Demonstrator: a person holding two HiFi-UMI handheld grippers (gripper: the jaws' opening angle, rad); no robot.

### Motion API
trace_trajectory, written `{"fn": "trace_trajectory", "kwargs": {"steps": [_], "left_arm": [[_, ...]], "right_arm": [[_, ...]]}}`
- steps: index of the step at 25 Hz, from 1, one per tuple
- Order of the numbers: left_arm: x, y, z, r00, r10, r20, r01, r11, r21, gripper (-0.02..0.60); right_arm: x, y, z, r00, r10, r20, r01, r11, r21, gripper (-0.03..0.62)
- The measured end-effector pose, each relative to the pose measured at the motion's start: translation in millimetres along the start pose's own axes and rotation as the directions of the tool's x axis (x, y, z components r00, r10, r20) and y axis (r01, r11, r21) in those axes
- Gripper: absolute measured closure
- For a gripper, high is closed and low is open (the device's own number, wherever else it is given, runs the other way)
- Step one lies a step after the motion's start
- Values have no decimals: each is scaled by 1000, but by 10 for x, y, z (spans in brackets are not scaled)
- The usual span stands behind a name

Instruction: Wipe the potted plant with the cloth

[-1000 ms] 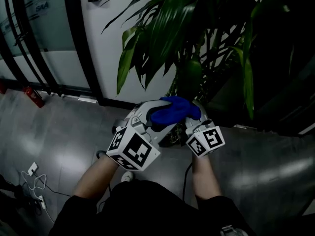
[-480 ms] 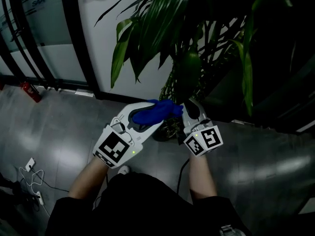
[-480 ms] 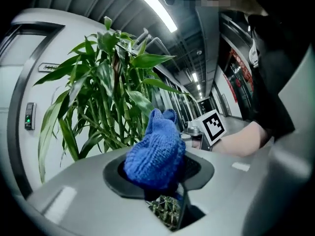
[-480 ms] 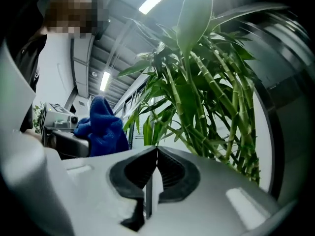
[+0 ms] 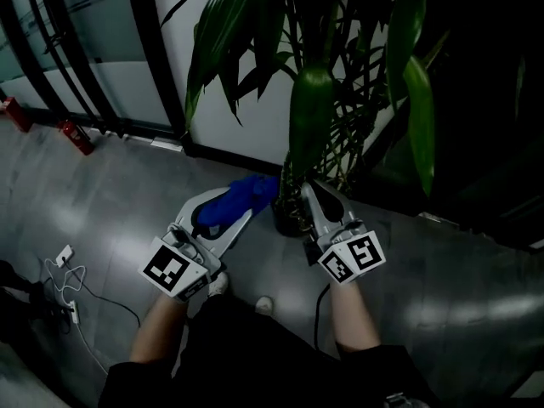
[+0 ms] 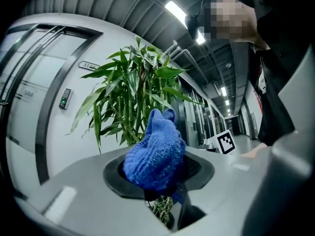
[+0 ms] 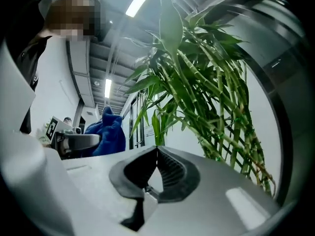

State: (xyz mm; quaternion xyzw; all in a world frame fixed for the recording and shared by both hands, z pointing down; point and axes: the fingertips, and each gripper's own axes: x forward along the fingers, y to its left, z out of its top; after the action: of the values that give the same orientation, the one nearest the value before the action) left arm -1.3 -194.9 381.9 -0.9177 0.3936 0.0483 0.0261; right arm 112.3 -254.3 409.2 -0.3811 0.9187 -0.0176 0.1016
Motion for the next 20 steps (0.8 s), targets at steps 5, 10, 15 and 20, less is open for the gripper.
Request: {"fn": "trace_trajectory", "kwargs": {"steps": [5,10,15,20], "left_arm": [[-364,-1,38,995,85,46,-83,995,-48,426],[-643,-74,281,992,72,105,-64,995,-78,426],[-737,-283,438,981,-46,187,59,996,-67,426],[-634,-601,358,971,-124,203,151,981,-120,426]], "right_arm": [[-25,242,22,999,42,6,-42,999,13,591],[-75,516,220,999,33,21,-33,999,-40,591],[-206,849,275,999,33,-24,-35,995,-94,591],[-413,849,187,990,4,-141,-32,979,-202,591]]}}
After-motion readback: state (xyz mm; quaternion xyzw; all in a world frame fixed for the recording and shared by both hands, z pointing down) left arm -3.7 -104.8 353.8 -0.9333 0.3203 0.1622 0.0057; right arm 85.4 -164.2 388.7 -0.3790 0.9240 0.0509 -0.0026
